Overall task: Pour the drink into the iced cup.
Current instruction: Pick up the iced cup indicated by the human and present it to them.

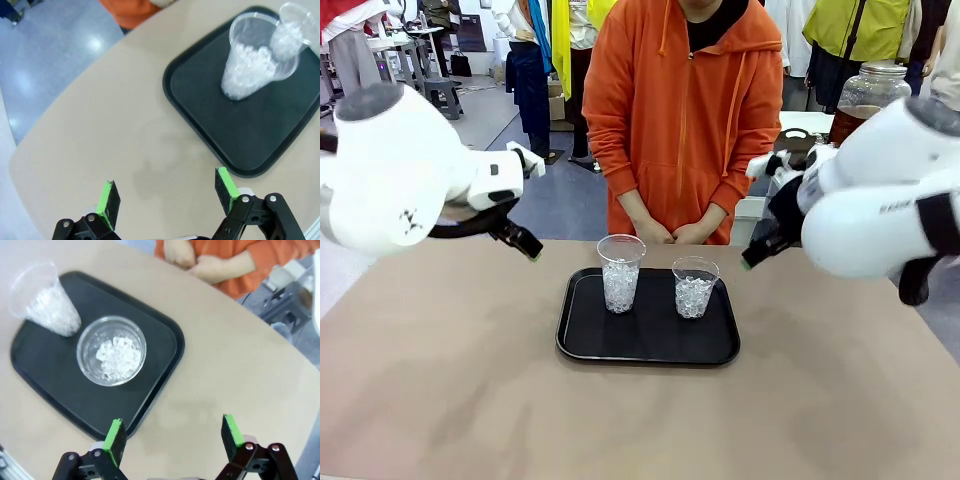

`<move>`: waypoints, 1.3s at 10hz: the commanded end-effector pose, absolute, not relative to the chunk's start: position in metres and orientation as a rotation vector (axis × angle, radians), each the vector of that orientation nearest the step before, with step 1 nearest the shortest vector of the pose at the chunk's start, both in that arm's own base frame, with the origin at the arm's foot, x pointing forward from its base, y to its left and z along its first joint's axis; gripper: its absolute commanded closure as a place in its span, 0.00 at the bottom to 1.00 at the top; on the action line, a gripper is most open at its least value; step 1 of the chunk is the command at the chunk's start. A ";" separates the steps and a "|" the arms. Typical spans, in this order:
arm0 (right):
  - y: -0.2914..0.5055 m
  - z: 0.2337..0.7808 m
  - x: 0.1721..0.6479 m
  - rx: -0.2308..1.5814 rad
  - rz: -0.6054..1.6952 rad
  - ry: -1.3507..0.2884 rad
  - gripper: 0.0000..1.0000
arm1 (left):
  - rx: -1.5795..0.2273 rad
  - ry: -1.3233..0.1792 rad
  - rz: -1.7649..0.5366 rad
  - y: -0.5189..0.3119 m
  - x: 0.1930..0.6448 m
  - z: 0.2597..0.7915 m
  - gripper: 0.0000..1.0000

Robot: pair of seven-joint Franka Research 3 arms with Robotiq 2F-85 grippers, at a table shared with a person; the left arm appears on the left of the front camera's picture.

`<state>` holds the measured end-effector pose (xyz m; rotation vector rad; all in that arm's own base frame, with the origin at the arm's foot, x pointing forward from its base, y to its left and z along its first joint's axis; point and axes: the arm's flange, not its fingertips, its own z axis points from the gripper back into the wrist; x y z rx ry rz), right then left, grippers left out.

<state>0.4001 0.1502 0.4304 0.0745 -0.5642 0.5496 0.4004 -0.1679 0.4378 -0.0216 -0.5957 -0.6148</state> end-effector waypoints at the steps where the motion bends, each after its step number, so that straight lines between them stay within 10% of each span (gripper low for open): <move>1: 0.136 0.472 0.402 0.202 0.489 -0.536 0.00 | -0.082 -0.584 -0.579 -0.160 0.400 0.465 0.00; 8: 0.071 0.496 0.423 0.810 0.310 -0.363 0.00 | -0.704 -0.414 -0.362 -0.106 0.434 0.481 0.00; 13: 0.059 0.474 0.425 0.907 0.350 -0.336 0.00 | -0.759 -0.297 -0.346 -0.105 0.440 0.464 0.00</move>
